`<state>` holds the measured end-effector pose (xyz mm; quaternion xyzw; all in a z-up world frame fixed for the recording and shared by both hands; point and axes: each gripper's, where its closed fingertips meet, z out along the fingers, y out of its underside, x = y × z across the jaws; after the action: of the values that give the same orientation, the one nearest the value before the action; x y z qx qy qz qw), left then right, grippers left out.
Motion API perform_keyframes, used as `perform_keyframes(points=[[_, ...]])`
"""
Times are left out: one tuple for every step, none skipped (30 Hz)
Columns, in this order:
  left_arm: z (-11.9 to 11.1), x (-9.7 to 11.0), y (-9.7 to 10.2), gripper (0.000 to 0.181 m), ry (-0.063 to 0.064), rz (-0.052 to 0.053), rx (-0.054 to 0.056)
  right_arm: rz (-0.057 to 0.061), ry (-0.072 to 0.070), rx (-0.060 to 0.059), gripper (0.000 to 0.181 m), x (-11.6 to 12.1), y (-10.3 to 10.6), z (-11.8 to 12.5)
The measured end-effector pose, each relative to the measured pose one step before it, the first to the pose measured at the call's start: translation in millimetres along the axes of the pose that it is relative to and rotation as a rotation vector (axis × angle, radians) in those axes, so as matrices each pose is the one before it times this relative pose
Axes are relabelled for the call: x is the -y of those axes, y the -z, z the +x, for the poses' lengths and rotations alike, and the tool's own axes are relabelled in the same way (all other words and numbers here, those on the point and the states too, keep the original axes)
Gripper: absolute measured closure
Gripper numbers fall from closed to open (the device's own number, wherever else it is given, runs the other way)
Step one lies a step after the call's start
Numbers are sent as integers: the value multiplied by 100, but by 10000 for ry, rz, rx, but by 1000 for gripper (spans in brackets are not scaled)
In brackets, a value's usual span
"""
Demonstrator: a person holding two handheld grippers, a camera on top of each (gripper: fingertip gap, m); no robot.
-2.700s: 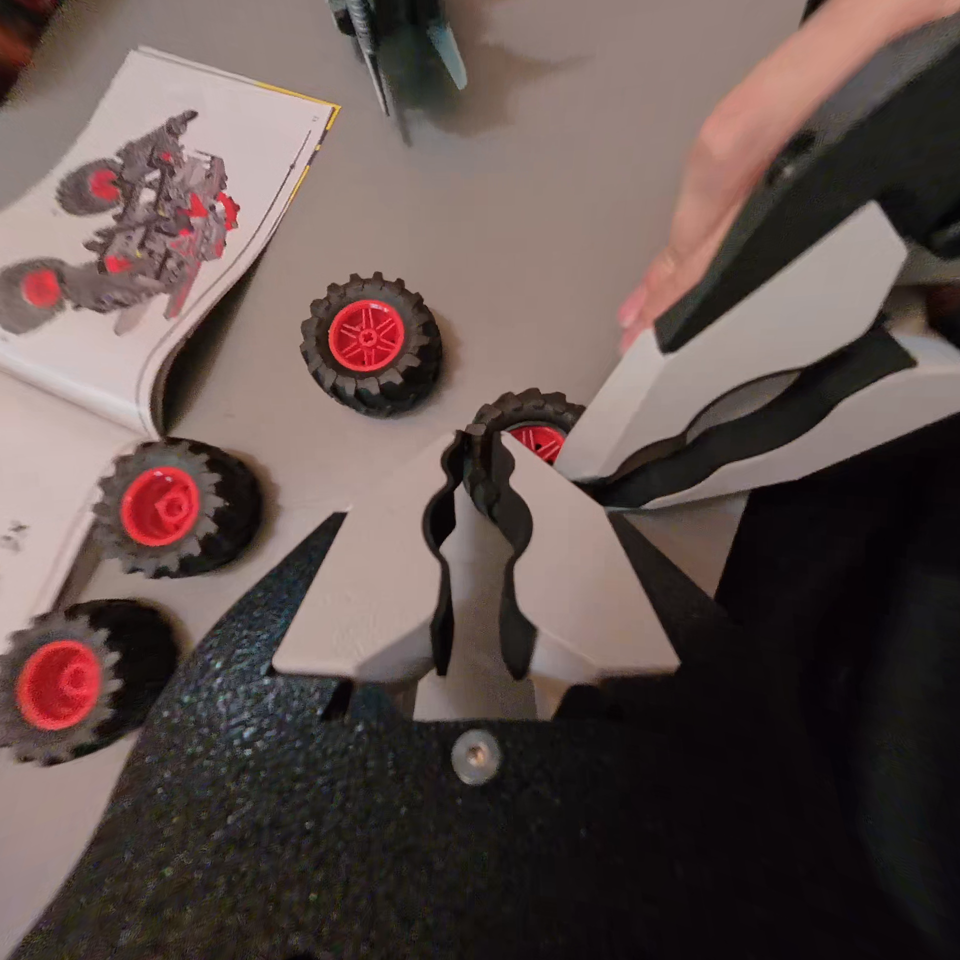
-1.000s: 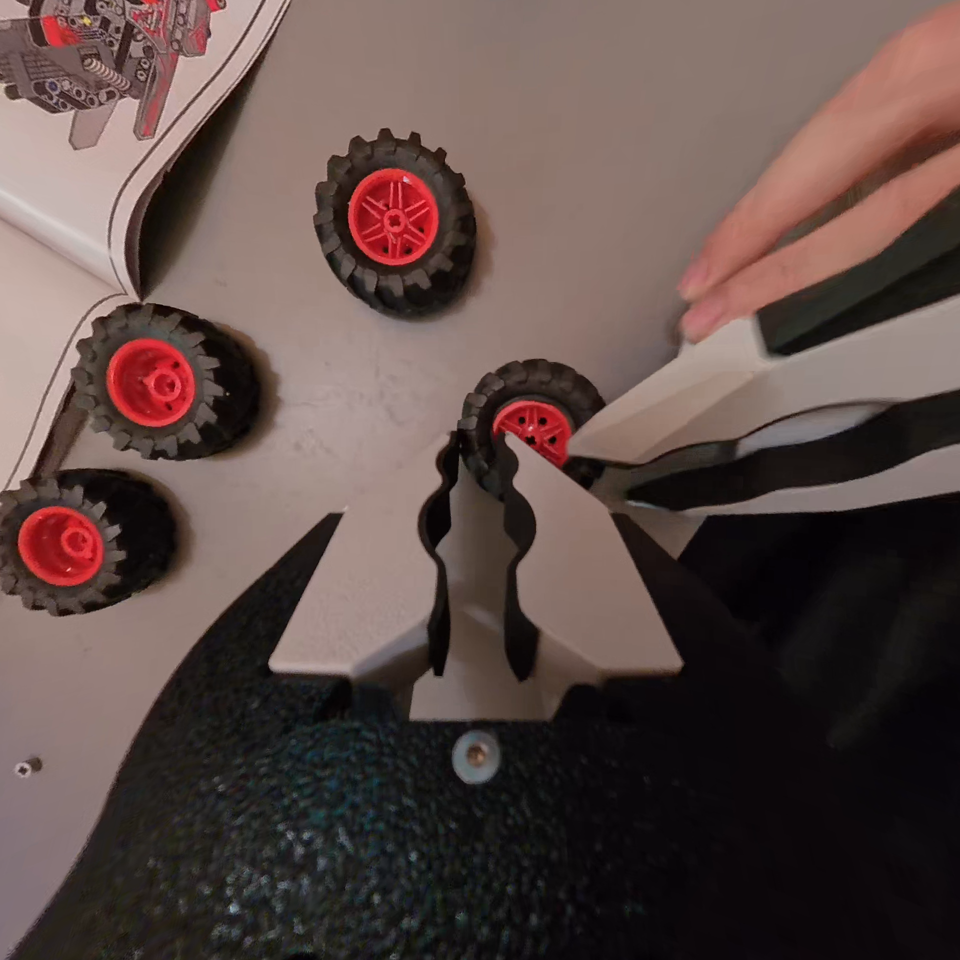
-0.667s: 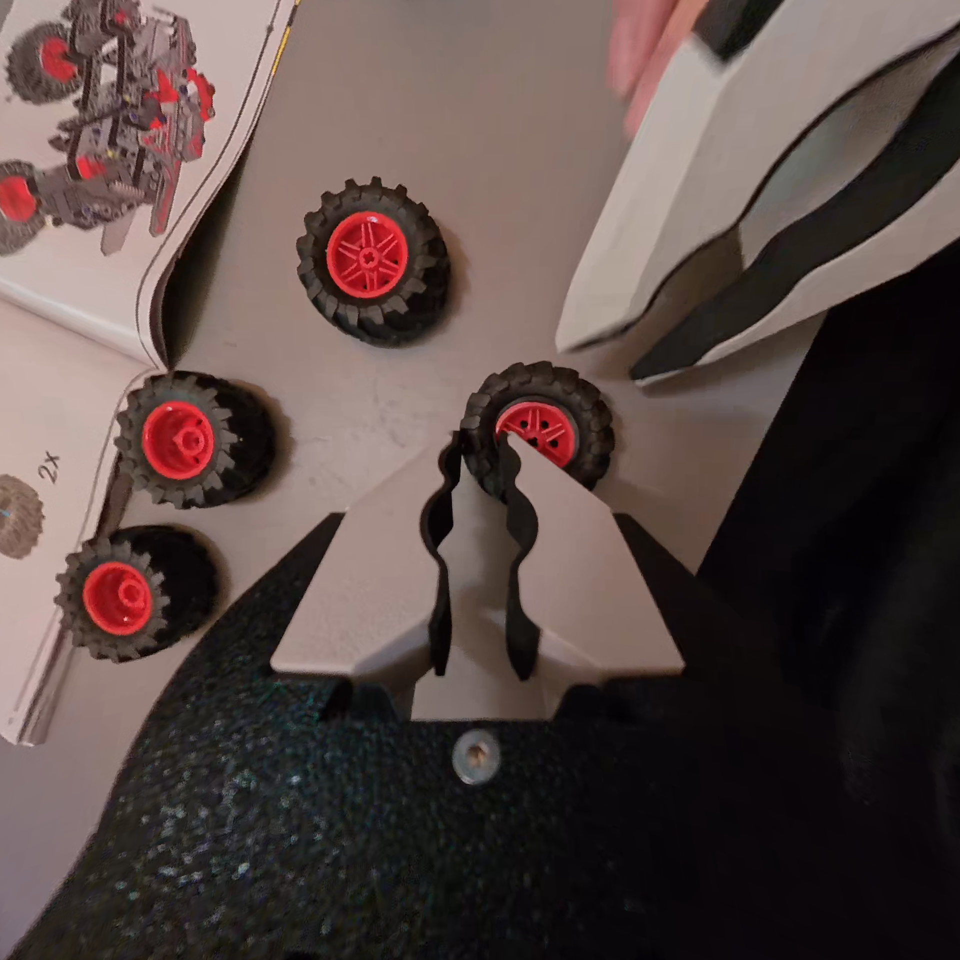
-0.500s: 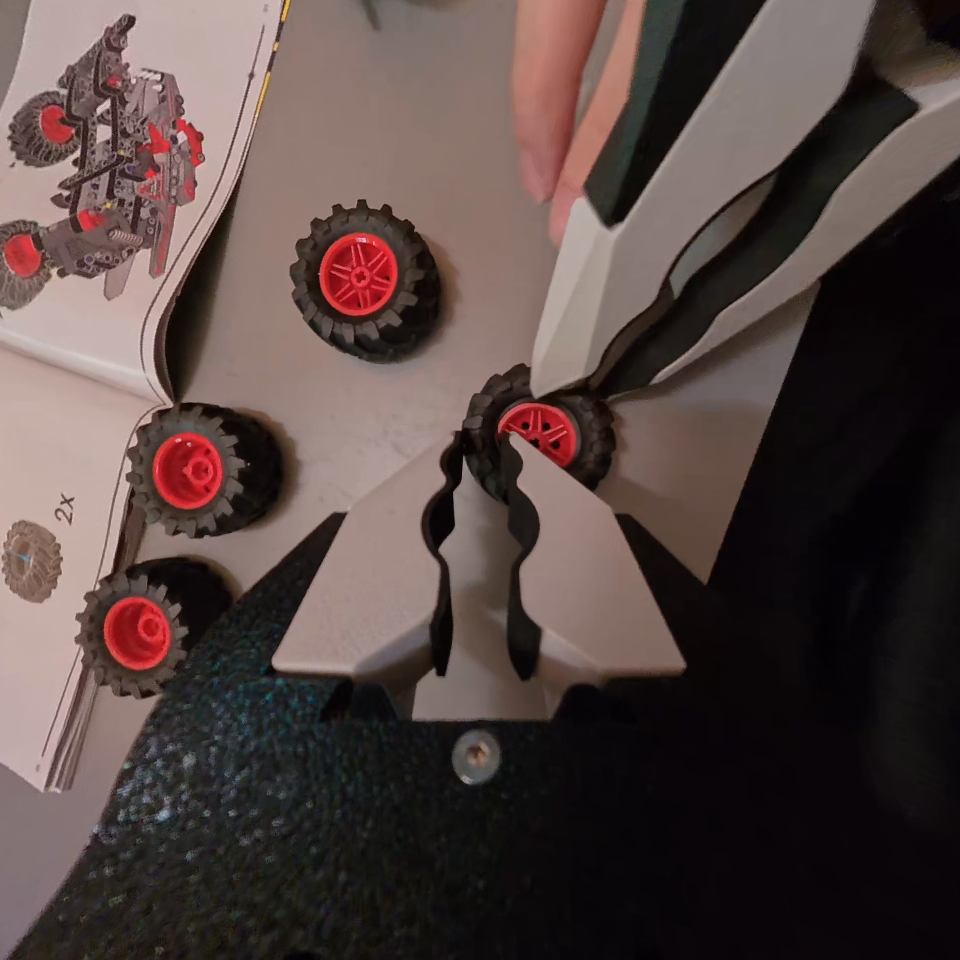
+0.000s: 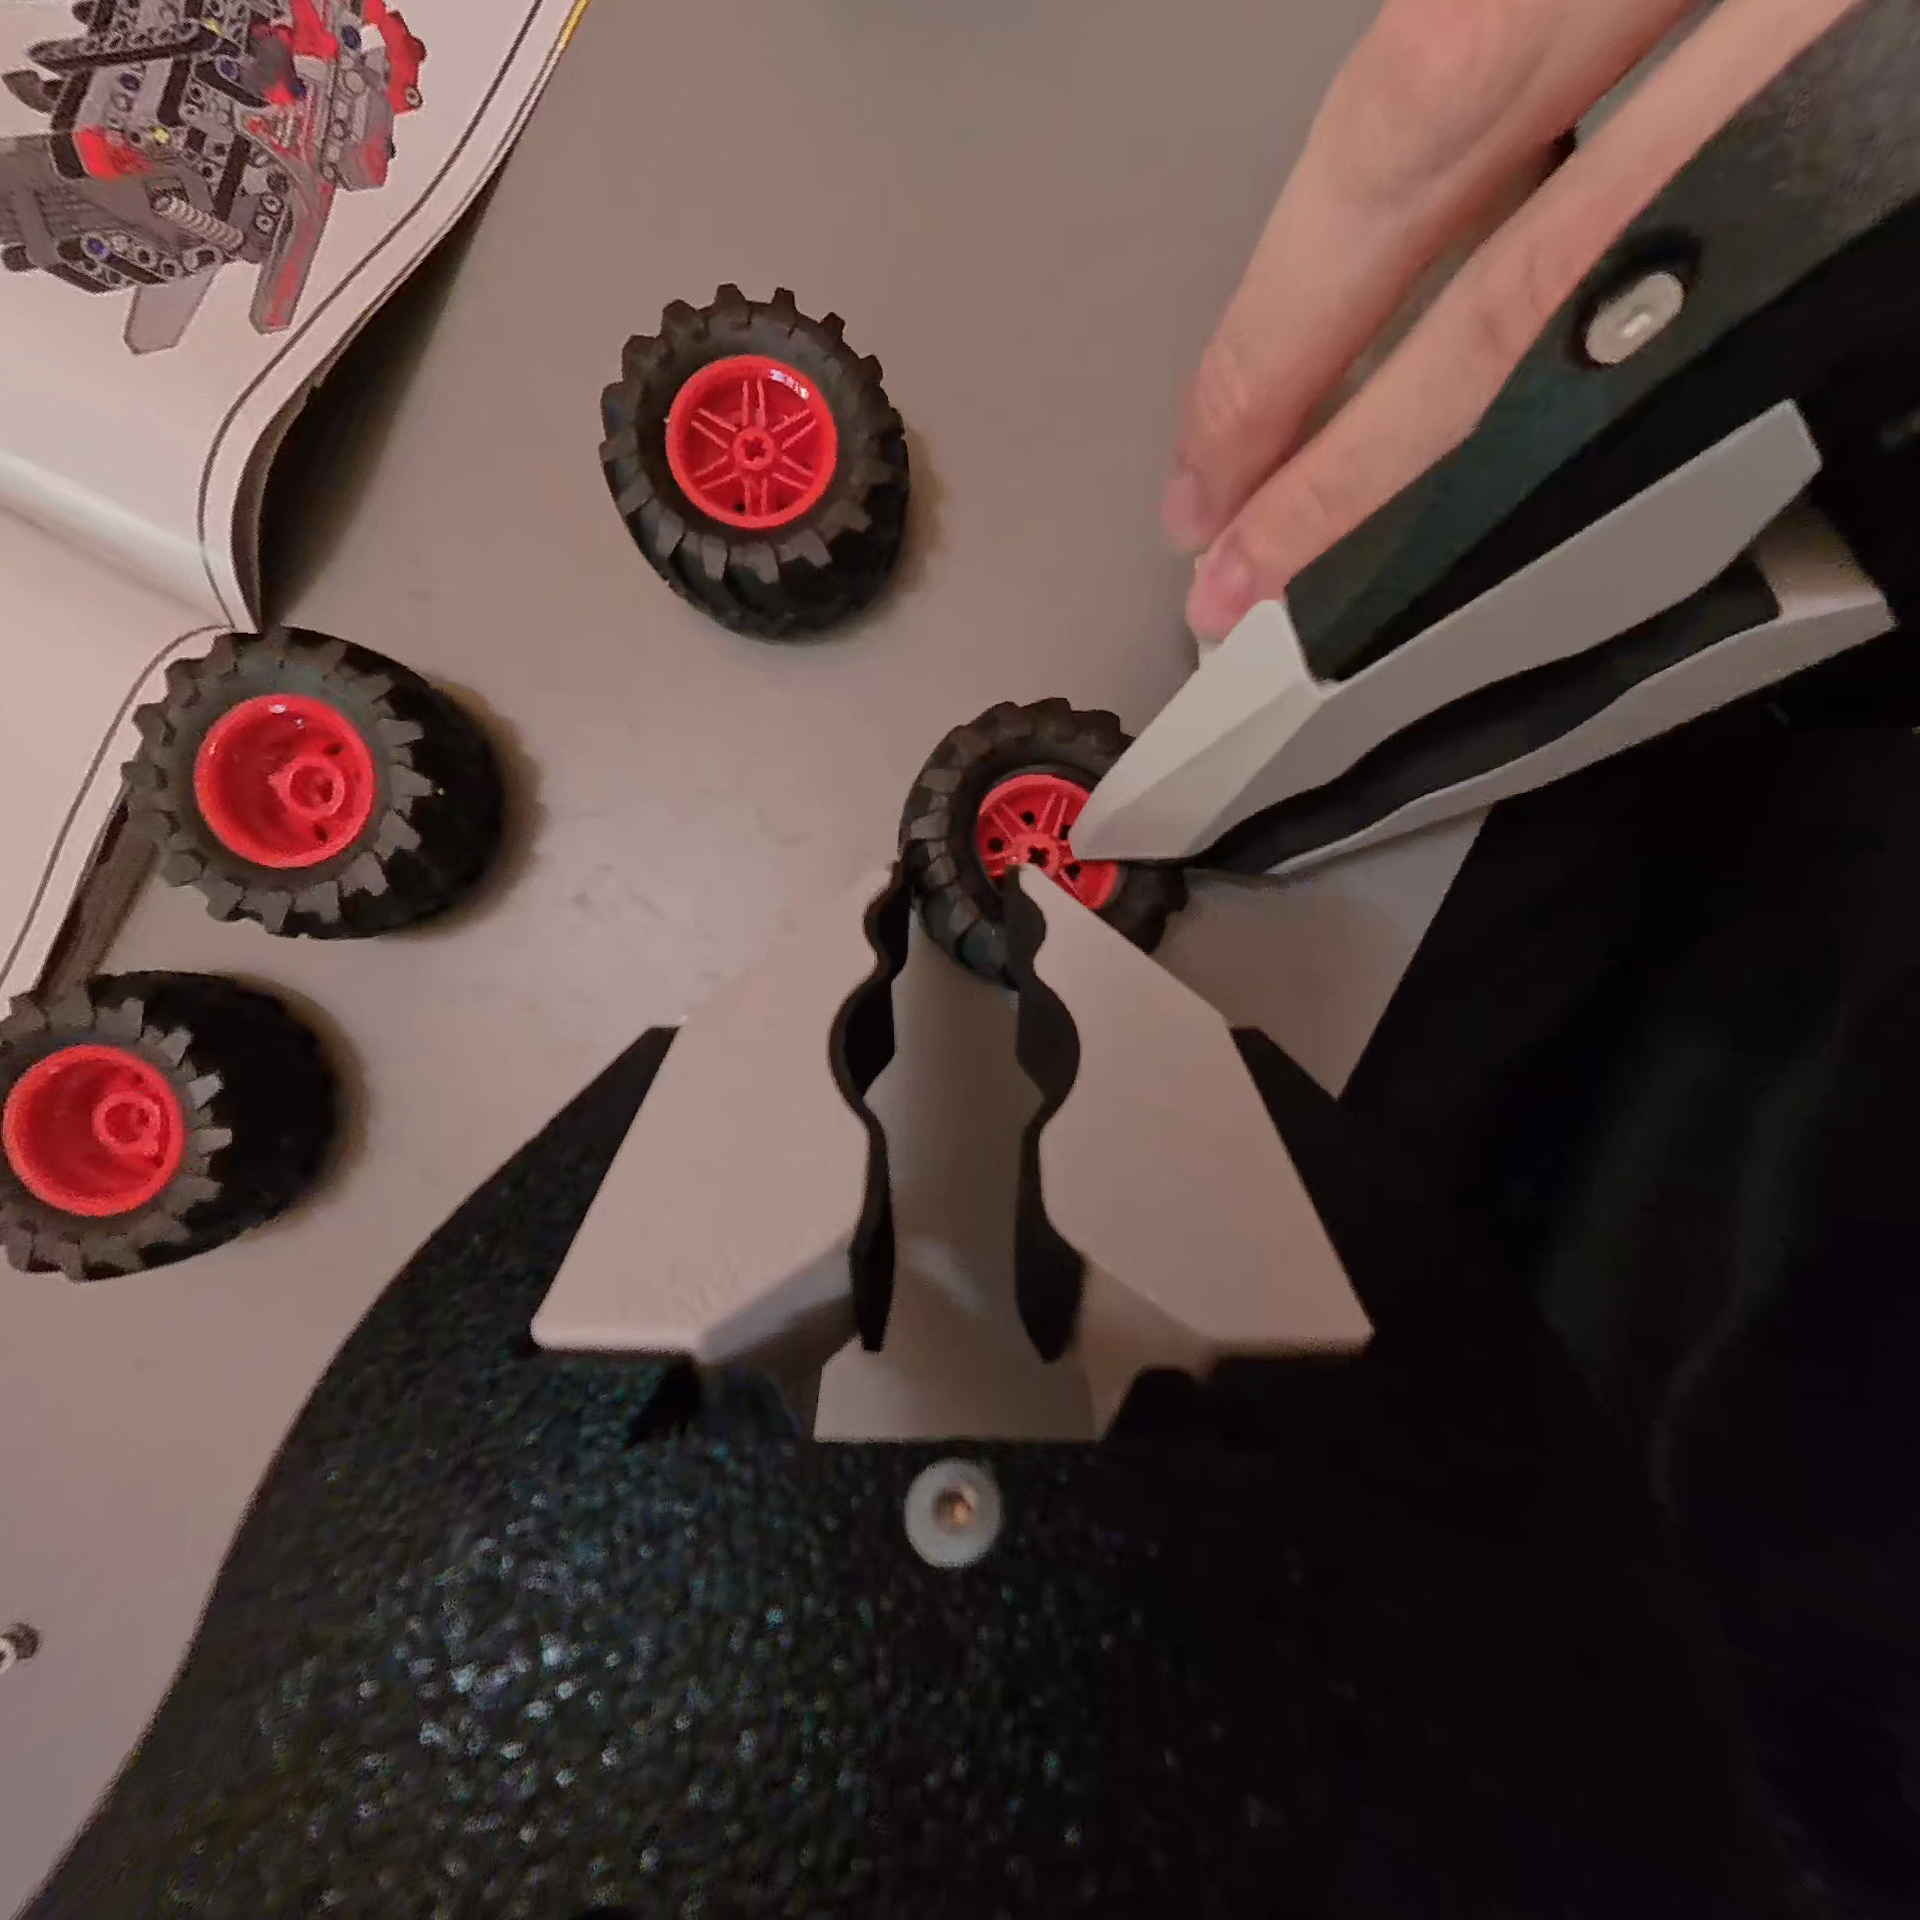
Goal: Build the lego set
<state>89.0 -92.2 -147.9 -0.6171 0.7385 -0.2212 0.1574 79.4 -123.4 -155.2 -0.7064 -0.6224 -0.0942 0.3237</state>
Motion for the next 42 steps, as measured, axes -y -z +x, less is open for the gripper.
perform_keyframes(points=[[-140, -12, -27, 168, -106, -59, 98, 12, -322, 124, 154, 48, -145, -8], [-58, -11, 8, 168, -84, -67, 30, -35, -219, 39, 156, 42, -36, 132], [-10, -7, 42, 168, -21, -70, 0, -124, -102, 15, 160, -12, 18, 137], [-54, -25, 63, 167, 5, -78, 69, -158, -110, 28, 160, 24, -27, 7], [-48, -48, 65, 166, -1, -84, 128, -188, -78, -62, 160, 32, -32, 6], [-20, -62, 65, 166, -11, -80, 156, -174, -65, -156, 160, 47, -54, -3], [-46, -73, 99, 166, 0, -57, 181, -137, -43, -226, 159, 30, -54, 6], [-75, -81, 117, 164, 51, -8, 151, -107, -127, -227, 159, 30, -55, 9], [-30, -54, 77, 163, 102, 38, 66, -106, -182, -171, 159, 14, -23, -50], [-41, -77, 7, 162, 128, 49, 16, -99, -142, -134, 159, 17, 1, -18], [-121, -66, -35, 161, 153, 41, 45, -82, -112, -111, 159, 18, -23, 2], [-10, -70, -31, 159, 153, 33, -21, -69, -98, -77, 159, 46, -27, -12], [177, -69, -83, 165, 165, 43, -150, -24, -32, -37, 159, 75, -11, -13], [33, -14, -103, 169, 225, 113, -110, 14, -97, -15, 160, 97, -36, 15], [-107, 65, -95, 170, 237, 232, -121, 24, -87, 6, 161, 104, -38, 26], [-61, 51, -53, 170, 300, 315, -276, 6, 0, -5, 161, 44, -33, 25], [-57, 22, -34, 170, 377, 348, -374, -68, -11, -45, 162, 81, -50, 10], [-42, 5, -20, 170, 300, 403, -403, -125, 201, -102, 162, 50, -47, -2], [-51, -1, -12, 170, 276, 440, -399, -106, 114, -77, 162, 70, -64, 10], [-56, -4, 33, 170, 324, 410, -343, -39, 54, -58, 162, 126, -62, 23], [-85, -17, 44, 170, 317, 343, -266, 74, 16, -37, 162, 145, -71, 33], [-88, -33, 67, 170, 264, 246, -191, 135, -57, 3, 162, 139, -75, 43], [-95, -31, 61, 169, 161, 136, -100, 145, -95, 20, 162, 140, -55, 36], [-68, -5, 51, 169, 58, 65, -34, 79, -65, -12, 162, 74, -52, 40], [-49, 25, 8, 169, 55, 74, -62, -5, 80, -39, 162, 25, -30, 16], [-23, 21, -18, 169, 186, 111, -160, -75, 71, -42, 162, 11, -36, 20], [-38, 1, 0, 169, 276, 118, -228, -76, 134, -44, 162, 37, -34, 20], [-42, 0, 4, 168, 261, 108, -216, -29, 38, -49, 162, 72, -70, 49], [-54, 12, 10, 169, 207, 100, -146, -26, 33, -53, 163, 52, -49, 37], [-20, 11, 5, 168, 147, 77, -71, -50, 7, -42, 163, 13, -24, 13], [10, 12, 1, 168, 77, 54, -9, -74, -23, -42, 163, 4, -7, -3], [28, 25, 9, 168, 11, 33, 37, -75, -76, -49, 163, 10, -10, 20], [48, -9, 57, 168, -147, -53, 131, -46, -44, -28, 163, 15, 13, -7], [69, -36, 164, 168, -577, -161, 289, -17, 34, -8, 163, 41, 34, -21], [82, 12, 254, 168, -1088, -195, 412, 13, 39, -26, 163, 42, 7, -14], [-56, 102, 351, 167, -1295, -203, 515, 29, 36, -46, 163, 46, -4, -12], [-250, 290, 471, 163, -1292, -156, 585, 24, 96, -23, 162, -3, 16, -2], [-227, 447, 566, 160, -1237, -65, 462, 53, 27, 29, 162, 1, 10, 4], [528, 474, 566, 165, -1136, -37, -173, 101, 62, 27, 162, 32, -7, 14], [1196, 561, 439, 175, -932, 4, -731, 135, 134, 11, 162, 21, -2, 0], [752, 436, 162, 179, -662, -74, -514, 152, 93, 39, 162, 7, 24, -11], [135, -11, -51, 181, -559, -342, -187, 163, -51, 77, 162, 17, 9, 7]])
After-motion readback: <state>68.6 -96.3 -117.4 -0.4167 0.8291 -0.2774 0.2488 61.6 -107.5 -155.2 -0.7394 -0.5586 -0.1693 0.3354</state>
